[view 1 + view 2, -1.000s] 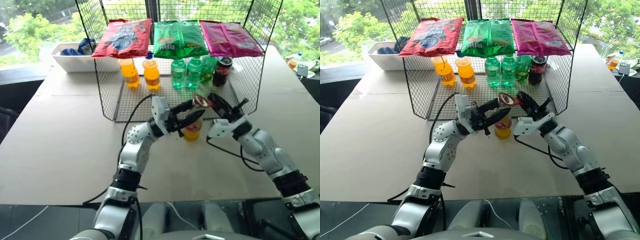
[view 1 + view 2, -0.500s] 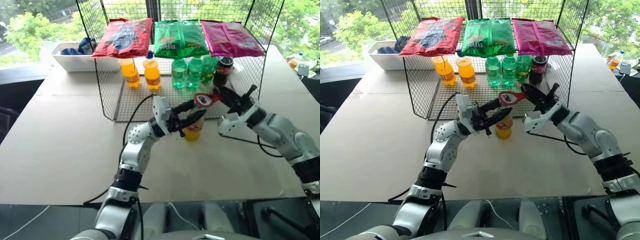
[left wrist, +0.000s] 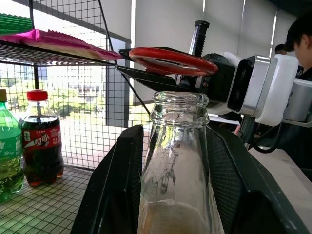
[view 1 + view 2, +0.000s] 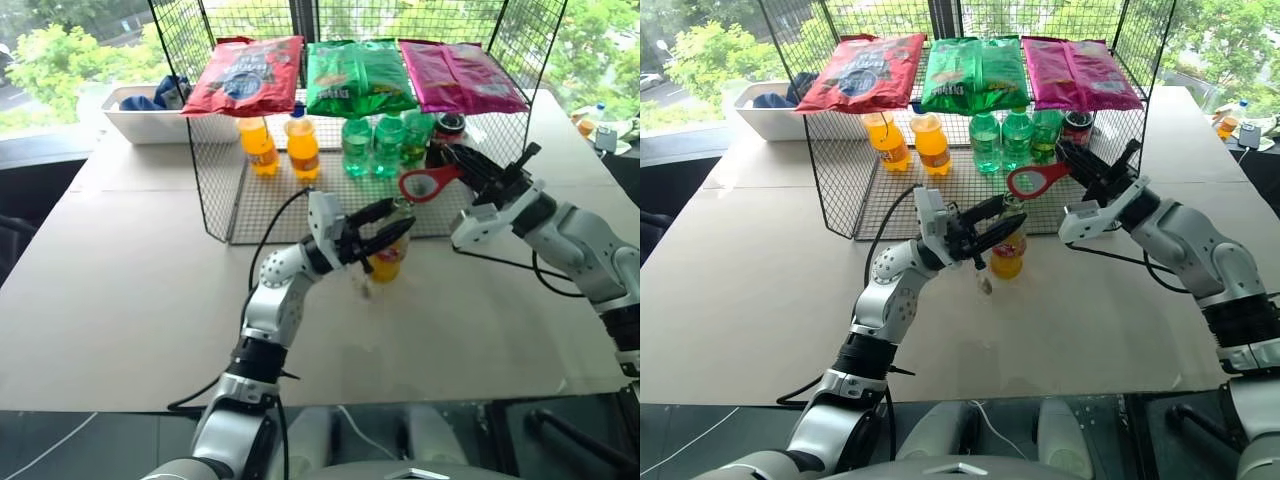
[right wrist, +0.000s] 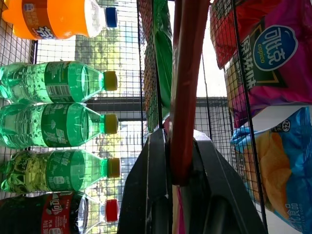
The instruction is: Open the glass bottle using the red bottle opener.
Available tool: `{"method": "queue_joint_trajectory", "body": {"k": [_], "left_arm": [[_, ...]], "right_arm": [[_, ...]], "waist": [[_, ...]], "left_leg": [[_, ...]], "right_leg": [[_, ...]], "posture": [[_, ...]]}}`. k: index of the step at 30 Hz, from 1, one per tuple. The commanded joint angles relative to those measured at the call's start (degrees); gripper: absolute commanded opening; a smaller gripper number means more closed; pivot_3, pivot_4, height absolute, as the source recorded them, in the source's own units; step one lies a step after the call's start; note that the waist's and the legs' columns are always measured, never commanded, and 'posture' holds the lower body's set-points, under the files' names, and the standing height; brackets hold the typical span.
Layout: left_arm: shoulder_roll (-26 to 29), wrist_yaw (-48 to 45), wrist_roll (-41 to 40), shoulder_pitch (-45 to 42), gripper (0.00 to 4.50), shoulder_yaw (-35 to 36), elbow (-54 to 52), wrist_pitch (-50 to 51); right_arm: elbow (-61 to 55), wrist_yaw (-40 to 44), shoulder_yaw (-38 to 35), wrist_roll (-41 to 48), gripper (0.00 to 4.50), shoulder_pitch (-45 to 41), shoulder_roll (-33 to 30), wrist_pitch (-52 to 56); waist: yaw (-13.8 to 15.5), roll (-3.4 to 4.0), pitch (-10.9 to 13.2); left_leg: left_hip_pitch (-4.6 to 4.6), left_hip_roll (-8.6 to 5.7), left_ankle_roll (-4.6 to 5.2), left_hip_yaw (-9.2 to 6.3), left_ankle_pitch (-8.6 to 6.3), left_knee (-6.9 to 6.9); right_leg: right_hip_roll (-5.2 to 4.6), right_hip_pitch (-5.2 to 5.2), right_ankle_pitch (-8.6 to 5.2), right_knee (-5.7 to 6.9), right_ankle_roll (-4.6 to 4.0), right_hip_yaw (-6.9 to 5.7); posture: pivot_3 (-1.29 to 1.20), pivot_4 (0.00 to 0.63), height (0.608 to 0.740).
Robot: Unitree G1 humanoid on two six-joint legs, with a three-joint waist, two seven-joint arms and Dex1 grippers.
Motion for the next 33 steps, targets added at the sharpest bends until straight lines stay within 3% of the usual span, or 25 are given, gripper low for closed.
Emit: {"method": "queue_joint_trajectory", "body": {"k": [1,6,9,12,15,16,26,33], "left_arm": [[0.04,-0.06,0.17,0.44,1.82,-0.87,-0.1,1.11],[0.04,0.23,-0.04,0.39,1.82,-0.77,-0.04,1.22],[0.01,0.41,-0.3,0.38,1.82,-0.63,-0.1,1.48],[0.06,0.65,-0.41,0.32,2.78,-0.36,-0.14,1.68],[0.02,0.88,-0.31,0.22,4.19,-0.29,-0.03,1.6],[-0.02,1.22,-0.08,0.19,4.4,-0.23,0.03,1.32],[1.32,0.18,-0.72,1.23,4.4,-0.09,-1.63,1.84],[7.38,-1.4,0.56,3.82,4.4,0.9,-4.89,2.23]], "right_arm": [[-2.13,-1.27,-3.65,2.02,0.0,0.56,0.45,1.11],[-2.01,-0.34,-5.14,5.82,0.0,1.97,2.34,2.45],[-2.49,3.5,-5.95,13.91,0.0,4.07,5.55,5.05],[-4.48,10.1,-5.05,22.79,0.0,7.09,9.01,8.22],[-6.71,12.65,-5.12,24.76,0.0,9.18,11.01,10.32],[-7.6,12.88,-4.78,23.97,0.0,9.95,11.52,10.62],[-11.38,12.8,-6.84,24.02,0.0,13.96,14.79,14.92],[-17.9,18.37,-10.16,39.12,0.0,20.76,19.53,27.51]], "waist": [[-0.01,0.0,0.0],[-0.04,0.0,0.0],[-0.02,0.0,0.0],[-0.13,0.0,0.0],[-0.14,0.01,0.01],[-0.14,0.02,0.02],[-0.02,0.02,0.02],[-0.11,0.03,0.02]], "left_leg": [[0.0,0.0,0.0,0.0,0.0,0.0],[0.01,0.0,0.0,0.0,0.0,0.0],[0.01,0.01,0.0,-0.01,0.0,0.0],[0.0,0.02,0.0,-0.01,0.0,0.0],[-0.04,0.03,0.0,-0.01,0.0,0.0],[-0.05,0.03,0.0,0.0,0.0,0.0],[-0.04,0.01,0.0,-0.02,0.0,-0.01],[-0.03,0.07,0.0,-0.01,0.0,-0.08]], "right_leg": [[0.0,0.0,0.0,0.0,0.0,0.0],[0.0,0.0,0.0,0.0,0.0,0.01],[0.01,0.01,0.0,0.01,0.0,0.0],[0.01,0.02,0.0,0.0,0.0,0.01],[0.01,-0.06,0.0,0.01,0.0,0.01],[0.01,-0.06,0.0,0.01,0.0,0.01],[0.01,-0.07,0.0,0.02,0.0,0.0],[0.02,-0.09,0.0,0.02,0.0,0.02]], "posture": [[0.0,0.15,0.74],[0.0,0.15,0.74],[0.0,0.15,0.74],[0.0,0.15,0.74],[0.0,0.15,0.74],[0.0,0.15,0.74],[0.0,0.15,0.74],[0.0,0.15,0.74]]}}
